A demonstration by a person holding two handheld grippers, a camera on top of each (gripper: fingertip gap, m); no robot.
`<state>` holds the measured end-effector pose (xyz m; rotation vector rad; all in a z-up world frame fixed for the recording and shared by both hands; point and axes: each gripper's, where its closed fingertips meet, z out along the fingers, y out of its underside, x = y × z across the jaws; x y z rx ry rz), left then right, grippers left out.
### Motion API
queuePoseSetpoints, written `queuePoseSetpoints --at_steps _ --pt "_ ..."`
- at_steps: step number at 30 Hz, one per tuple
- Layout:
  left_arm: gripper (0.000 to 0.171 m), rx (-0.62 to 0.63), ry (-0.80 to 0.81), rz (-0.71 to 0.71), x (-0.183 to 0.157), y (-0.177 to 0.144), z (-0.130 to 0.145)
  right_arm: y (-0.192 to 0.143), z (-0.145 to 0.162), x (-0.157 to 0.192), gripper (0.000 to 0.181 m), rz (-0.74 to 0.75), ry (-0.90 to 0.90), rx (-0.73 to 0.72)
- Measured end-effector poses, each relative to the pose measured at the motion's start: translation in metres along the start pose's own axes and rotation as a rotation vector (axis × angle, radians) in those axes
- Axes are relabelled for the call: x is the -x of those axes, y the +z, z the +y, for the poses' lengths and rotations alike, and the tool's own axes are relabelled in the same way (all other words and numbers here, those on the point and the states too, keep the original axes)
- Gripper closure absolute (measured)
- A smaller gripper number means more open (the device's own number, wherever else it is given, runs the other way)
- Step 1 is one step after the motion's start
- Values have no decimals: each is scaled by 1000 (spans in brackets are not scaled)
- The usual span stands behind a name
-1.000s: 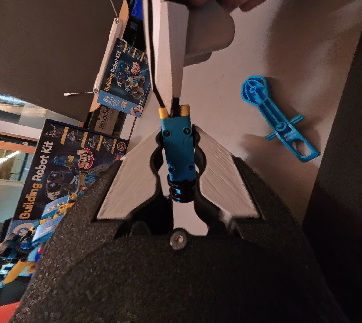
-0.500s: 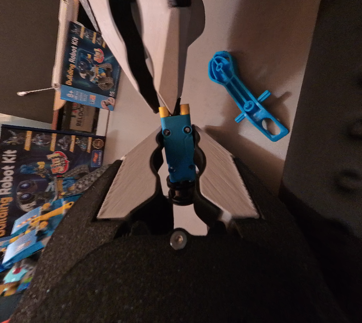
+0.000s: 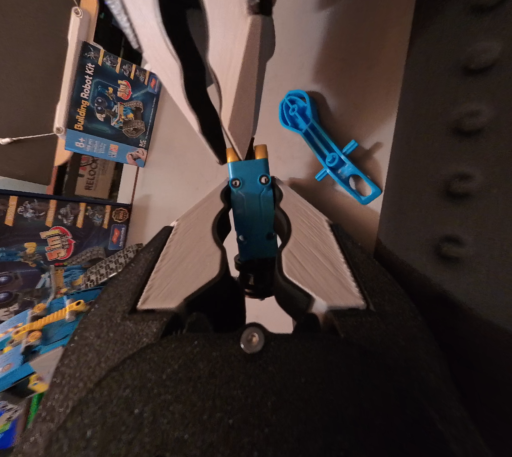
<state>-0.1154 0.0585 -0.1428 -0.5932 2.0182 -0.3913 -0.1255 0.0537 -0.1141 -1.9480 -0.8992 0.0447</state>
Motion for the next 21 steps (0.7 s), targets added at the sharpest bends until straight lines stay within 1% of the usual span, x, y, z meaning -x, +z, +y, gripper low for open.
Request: queuePoseSetpoints --at_steps 3,10,14,17,21 --pt "146 -91 -128 71 3 -9 -6 -3 -4 -2 176 -16 39 -34" --pt "146 -199 -279 217 -2 -22 -17 -9 -13 7 176 -77 81 -85" --pt "147 -207 -291 268 -9 -24 -19 -7 -12 13 176 -120 102 -95" --pt "148 -195 -282 282 -12 -24 -17 -3 -10 15 175 -88 51 -82" --pt "148 -213 -297 314 -15 -27 -21 -6 -12 19 176 -117 58 -91"
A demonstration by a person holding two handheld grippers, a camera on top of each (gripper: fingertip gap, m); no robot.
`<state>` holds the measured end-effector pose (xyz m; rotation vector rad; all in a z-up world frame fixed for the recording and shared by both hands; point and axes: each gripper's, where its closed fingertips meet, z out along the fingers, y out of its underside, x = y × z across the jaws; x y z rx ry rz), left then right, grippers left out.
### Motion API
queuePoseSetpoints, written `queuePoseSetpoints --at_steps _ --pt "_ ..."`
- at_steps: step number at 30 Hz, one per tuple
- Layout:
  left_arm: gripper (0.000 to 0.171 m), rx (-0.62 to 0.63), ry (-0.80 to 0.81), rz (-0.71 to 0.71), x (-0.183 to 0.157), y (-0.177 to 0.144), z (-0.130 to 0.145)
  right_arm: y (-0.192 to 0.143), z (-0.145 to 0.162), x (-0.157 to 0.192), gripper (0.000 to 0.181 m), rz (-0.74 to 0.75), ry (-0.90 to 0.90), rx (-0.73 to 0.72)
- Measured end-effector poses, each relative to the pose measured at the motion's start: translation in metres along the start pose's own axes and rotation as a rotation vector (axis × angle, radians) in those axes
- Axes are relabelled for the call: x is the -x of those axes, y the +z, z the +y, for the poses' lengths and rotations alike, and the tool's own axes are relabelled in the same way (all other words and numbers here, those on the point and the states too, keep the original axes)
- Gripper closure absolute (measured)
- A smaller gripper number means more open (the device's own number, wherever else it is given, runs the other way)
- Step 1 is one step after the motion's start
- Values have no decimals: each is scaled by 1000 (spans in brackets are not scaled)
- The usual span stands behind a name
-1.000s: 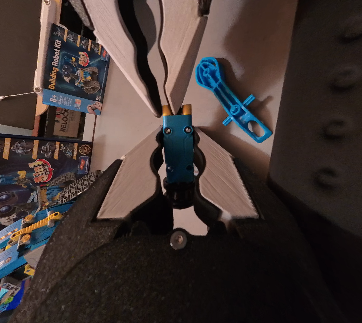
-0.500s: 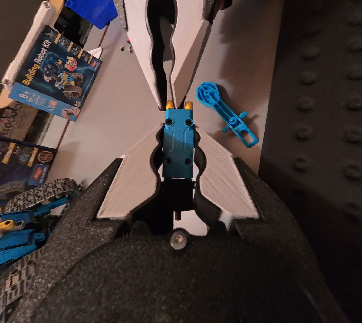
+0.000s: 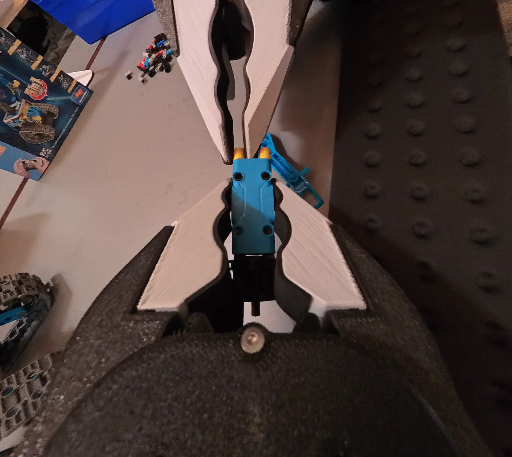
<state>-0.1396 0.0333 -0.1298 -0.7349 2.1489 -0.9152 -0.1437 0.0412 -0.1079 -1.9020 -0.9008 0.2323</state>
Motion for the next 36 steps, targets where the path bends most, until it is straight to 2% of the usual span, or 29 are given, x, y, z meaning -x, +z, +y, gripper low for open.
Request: queuePoseSetpoints --at_steps 4,8,24,31,35,36 --pt "146 -115 -71 37 0 -11 -17 -11 -15 1 176 -35 26 -77" --pt "146 -135 -85 67 -3 -14 -19 -13 -17 5 176 -78 55 -100" --pt "146 -154 -110 107 -8 -18 -22 -15 -17 10 176 -118 88 -118" --pt "146 -103 -109 117 -10 -12 -13 -9 -8 10 176 -135 128 -85" --pt "146 -103 -188 110 -1 -13 -11 -15 -14 -6 175 -48 158 -124" --pt "146 -84 -198 102 1 -11 -7 -22 -19 -12 167 -25 173 -157"
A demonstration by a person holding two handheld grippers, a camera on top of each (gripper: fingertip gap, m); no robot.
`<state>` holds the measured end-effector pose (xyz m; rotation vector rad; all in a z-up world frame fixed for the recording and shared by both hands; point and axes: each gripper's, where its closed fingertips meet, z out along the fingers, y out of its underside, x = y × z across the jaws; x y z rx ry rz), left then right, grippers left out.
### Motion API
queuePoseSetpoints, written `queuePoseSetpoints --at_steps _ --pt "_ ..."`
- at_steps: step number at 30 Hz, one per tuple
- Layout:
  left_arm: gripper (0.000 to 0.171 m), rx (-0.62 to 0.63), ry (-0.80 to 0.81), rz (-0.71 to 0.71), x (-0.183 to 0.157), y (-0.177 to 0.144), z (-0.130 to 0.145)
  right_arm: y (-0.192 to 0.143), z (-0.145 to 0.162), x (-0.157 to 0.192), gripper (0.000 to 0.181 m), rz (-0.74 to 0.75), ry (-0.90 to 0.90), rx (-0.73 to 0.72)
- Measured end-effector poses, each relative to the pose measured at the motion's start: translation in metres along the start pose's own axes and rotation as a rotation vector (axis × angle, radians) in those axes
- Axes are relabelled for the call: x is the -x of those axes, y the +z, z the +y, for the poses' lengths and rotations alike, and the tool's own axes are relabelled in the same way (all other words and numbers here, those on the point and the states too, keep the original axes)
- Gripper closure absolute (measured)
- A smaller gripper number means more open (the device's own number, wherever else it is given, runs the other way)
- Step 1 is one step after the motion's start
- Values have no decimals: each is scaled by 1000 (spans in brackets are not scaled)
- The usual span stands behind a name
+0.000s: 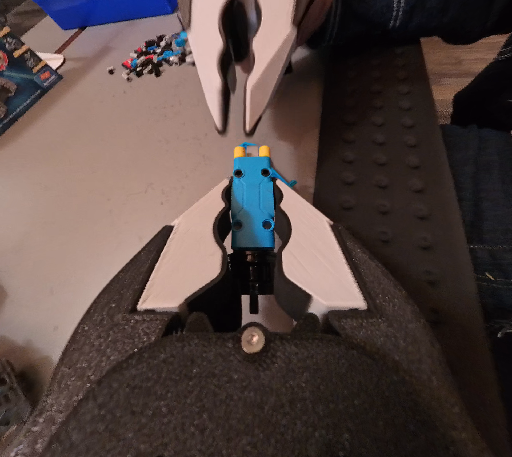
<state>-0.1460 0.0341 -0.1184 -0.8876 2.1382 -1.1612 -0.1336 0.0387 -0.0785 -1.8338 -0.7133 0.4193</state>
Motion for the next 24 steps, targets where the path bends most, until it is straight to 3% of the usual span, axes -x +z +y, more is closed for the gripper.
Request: queuePoseSetpoints --at_steps 2,6,15,24 --pt "146 2 -23 -11 5 1 1 -7 -16 7 163 -48 28 -83" --pt "147 -50 -93 3 9 -4 -7 12 8 15 165 -21 -85 65" --pt "147 -68 -97 30 5 -5 -12 13 4 15 176 -1 -130 80" --pt "146 -158 -101 92 -4 -17 -26 5 -7 25 177 -121 -16 0"
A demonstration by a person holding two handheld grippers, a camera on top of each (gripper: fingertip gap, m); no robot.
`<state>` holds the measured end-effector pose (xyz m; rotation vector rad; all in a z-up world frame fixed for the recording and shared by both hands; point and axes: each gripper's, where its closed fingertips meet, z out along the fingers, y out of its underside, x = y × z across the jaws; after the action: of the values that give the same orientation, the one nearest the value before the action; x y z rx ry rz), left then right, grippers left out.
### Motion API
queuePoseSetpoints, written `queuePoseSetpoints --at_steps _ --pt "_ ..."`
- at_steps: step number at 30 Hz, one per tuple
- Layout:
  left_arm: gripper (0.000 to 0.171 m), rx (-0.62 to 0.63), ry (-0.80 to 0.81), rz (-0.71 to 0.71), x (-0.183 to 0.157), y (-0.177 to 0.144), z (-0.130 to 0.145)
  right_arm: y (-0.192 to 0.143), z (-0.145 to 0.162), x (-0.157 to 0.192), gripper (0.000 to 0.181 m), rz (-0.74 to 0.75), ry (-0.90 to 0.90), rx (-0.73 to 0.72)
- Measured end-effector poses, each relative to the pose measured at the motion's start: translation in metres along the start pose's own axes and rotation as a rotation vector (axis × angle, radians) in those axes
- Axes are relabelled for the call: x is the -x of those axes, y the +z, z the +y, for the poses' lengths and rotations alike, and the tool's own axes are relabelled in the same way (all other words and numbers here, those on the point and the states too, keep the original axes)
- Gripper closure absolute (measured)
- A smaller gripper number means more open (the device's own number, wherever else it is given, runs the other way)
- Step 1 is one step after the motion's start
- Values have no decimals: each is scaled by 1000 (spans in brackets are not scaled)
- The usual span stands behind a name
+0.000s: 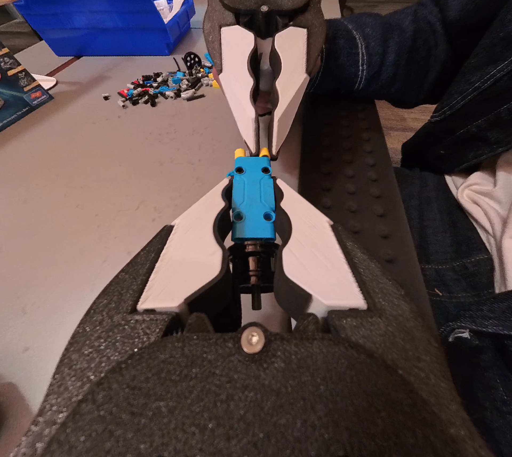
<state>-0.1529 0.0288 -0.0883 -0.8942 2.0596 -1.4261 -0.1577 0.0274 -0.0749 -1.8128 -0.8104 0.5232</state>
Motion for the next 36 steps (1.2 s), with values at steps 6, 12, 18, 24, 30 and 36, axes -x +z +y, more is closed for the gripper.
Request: queuePoseSetpoints --at_steps 6,12,18,24,30,36 --pt "146 1 -8 9 -1 1 1 -2 1 1 177 -16 16 -8" --pt "147 -16 -51 -115 33 -28 10 -56 13 -34 181 109 120 -79" --pt "147 11 -50 -92 28 -15 9 -20 12 -35 159 70 206 -66" --pt "147 10 -80 -52 21 -11 8 6 12 -23 163 75 77 24" --pt "146 51 -21 -30 12 -4 14 8 15 -24 169 83 47 64" --pt "147 180 94 -75 11 6 35 18 42 -20 174 110 -80 290"
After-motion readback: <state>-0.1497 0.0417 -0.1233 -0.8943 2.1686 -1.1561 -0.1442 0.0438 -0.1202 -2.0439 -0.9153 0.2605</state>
